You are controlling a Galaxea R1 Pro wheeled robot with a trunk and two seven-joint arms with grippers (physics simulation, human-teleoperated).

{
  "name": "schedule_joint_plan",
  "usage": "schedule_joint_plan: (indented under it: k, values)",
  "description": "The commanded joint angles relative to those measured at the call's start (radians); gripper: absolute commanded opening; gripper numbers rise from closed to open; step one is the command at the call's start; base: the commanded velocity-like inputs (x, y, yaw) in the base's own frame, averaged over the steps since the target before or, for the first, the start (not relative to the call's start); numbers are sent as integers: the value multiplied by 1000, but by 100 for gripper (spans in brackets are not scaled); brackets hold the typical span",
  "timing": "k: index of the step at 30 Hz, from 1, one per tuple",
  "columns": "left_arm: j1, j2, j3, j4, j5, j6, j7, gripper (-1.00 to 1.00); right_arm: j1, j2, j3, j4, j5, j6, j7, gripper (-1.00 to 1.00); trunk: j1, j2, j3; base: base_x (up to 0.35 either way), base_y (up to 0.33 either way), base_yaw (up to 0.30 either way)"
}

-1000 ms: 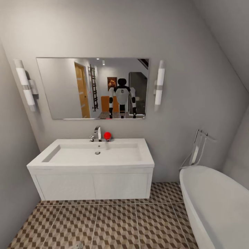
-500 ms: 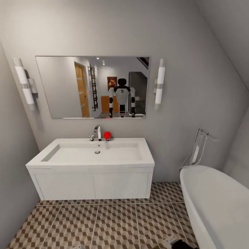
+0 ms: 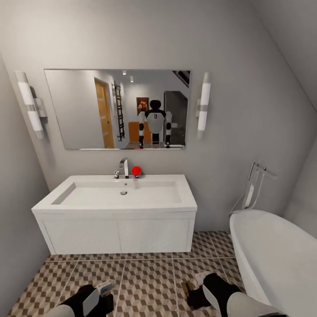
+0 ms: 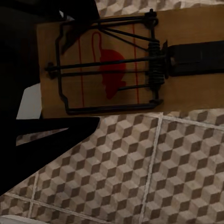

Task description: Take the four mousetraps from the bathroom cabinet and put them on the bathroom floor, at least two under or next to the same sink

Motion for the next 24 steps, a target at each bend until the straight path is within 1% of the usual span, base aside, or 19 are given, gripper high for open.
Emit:
schedule_joint_plan:
  k: [1, 3, 7, 8, 16, 24]
  values:
    - [-28, -5, 6, -3, 3, 7, 7, -100, -15, 7, 7, -2, -8, 7, 5, -100, 4, -9, -5, 0, 0, 0]
    - [-52, -9, 6, -3, 4, 8, 6, -100, -26, 18, 7, -2, -24, 8, 4, -100, 12, -23, -11, 0, 0, 0]
    - [-74, -14, 5, -3, 4, 9, 6, -100, -34, 29, 7, -2, -47, 8, 4, -100, 27, -51, -24, 0, 0, 0]
    - [-84, -15, 5, -3, 5, 9, 6, -100, -37, 32, 7, -2, -58, 8, 4, -100, 31, -58, -27, 0, 0, 0]
    - [-111, -23, 5, -2, 5, 11, 6, -100, -51, 36, 7, -2, -105, 8, 4, -100, 62, -114, -52, 0, 0, 0]
    - [-119, -61, 4, -2, 4, 12, 6, -100, -62, 37, 7, -2, -156, 8, 4, -100, 92, -170, -77, 0, 0, 0]
